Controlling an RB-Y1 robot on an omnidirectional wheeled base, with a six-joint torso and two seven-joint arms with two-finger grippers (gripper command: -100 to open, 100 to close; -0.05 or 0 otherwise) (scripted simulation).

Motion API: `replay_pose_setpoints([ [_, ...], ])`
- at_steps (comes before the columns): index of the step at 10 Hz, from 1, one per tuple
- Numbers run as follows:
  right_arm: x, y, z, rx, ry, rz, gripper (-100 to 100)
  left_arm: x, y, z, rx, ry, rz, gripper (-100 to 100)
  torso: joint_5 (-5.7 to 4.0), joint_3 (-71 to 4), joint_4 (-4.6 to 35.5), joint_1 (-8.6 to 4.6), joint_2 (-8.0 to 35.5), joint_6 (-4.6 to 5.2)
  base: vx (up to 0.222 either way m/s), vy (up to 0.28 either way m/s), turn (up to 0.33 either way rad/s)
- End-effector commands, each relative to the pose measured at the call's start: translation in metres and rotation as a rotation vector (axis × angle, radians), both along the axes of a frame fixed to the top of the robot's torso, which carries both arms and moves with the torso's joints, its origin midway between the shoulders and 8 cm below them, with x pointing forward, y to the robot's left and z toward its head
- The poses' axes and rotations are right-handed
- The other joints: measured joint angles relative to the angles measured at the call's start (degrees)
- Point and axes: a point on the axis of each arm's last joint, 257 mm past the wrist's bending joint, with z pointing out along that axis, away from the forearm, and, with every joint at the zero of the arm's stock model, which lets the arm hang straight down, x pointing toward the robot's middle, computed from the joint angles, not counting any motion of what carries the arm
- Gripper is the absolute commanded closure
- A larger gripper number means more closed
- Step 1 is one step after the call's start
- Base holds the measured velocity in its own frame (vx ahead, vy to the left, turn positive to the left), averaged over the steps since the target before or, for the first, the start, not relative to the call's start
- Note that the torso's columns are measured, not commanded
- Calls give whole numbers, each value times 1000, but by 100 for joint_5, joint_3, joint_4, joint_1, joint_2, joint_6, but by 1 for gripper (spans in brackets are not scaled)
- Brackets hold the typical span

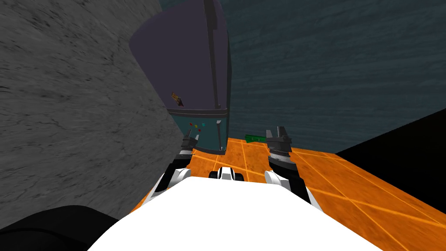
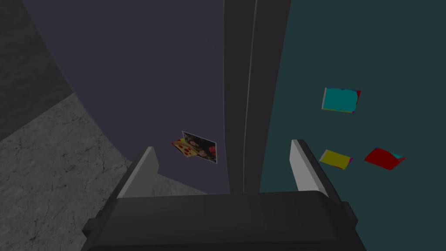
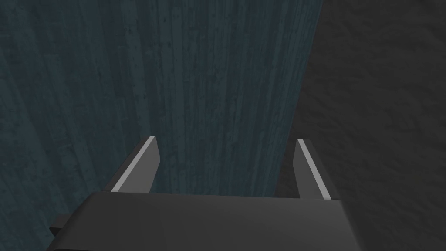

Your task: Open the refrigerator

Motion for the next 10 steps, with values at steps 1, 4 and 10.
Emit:
replay_pose_setpoints([
  [1, 0, 0, 0, 0, 0, 0, 0, 0, 7, -7, -54, 38, -6, -100, -2, -4, -2, -8, -7, 0, 138, -123, 123],
  [4, 0, 0, 0, 0, 0, 0, 0, -3, 16, -16, -131, 84, -13, -100, -4, -7, -3, -17, -11, -1, 138, -164, 149],
  [10, 0, 0, 0, 0, 0, 0, 0, -9, 28, -31, -271, 163, -27, -100, -3, -5, -2, -10, -6, 1, 165, -159, 145],
])
